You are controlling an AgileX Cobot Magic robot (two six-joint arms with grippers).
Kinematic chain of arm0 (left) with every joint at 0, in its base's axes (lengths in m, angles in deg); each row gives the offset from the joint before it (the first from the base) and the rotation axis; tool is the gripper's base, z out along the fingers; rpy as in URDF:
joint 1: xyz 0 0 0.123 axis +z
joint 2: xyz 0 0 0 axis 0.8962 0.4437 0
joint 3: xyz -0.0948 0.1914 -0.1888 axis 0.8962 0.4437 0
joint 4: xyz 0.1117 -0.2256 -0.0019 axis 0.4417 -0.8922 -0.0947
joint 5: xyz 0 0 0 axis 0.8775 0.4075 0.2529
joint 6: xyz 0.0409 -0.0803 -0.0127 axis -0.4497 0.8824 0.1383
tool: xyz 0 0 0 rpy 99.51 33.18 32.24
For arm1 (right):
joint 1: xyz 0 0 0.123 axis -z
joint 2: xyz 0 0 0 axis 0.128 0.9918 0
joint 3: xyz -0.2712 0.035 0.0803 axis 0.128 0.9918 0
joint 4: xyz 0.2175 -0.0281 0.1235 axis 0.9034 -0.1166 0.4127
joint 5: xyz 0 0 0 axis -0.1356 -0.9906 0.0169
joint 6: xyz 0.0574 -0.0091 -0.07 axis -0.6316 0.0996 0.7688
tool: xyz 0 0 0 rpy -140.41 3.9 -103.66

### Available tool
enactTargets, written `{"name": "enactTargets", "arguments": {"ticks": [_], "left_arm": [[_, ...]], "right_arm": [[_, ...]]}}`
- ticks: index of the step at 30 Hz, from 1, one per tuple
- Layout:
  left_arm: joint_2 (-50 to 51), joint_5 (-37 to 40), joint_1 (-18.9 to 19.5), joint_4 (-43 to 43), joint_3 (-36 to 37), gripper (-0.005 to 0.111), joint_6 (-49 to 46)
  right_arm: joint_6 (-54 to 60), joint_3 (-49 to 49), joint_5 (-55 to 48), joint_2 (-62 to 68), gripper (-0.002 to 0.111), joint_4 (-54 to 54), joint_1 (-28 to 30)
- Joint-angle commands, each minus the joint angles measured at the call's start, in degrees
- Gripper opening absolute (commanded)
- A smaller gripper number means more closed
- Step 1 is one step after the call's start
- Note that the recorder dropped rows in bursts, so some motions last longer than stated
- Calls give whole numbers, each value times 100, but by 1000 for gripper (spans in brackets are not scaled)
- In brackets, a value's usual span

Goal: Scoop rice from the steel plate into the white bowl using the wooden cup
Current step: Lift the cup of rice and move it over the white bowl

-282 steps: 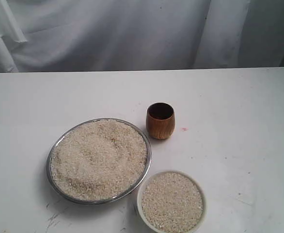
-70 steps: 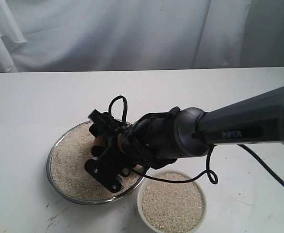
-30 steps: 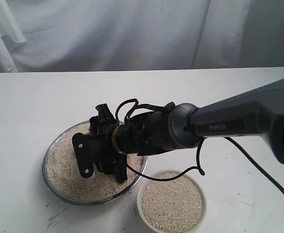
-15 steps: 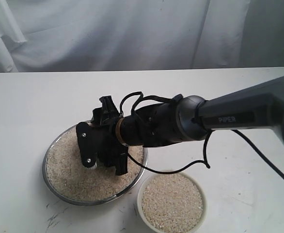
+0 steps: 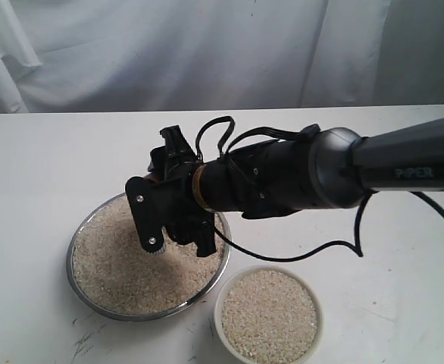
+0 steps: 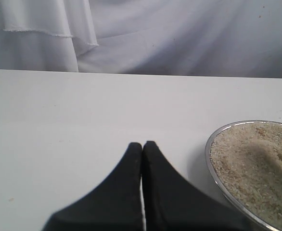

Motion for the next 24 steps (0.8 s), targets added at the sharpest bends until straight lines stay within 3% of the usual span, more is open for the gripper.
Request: {"name": "enactTargets", "arguments": {"ticks": [1, 12, 24], "left_arm": [[-29, -36, -9, -4, 26, 0, 18], [-29, -36, -9, -4, 26, 0, 18], [-29, -36, -9, -4, 26, 0, 18]], "right_arm": [[16, 411, 0, -474, 0, -51, 91], [78, 1528, 0, -1597, 0, -192, 621], [298, 2791, -177, -2910, 0, -1055, 673]]}}
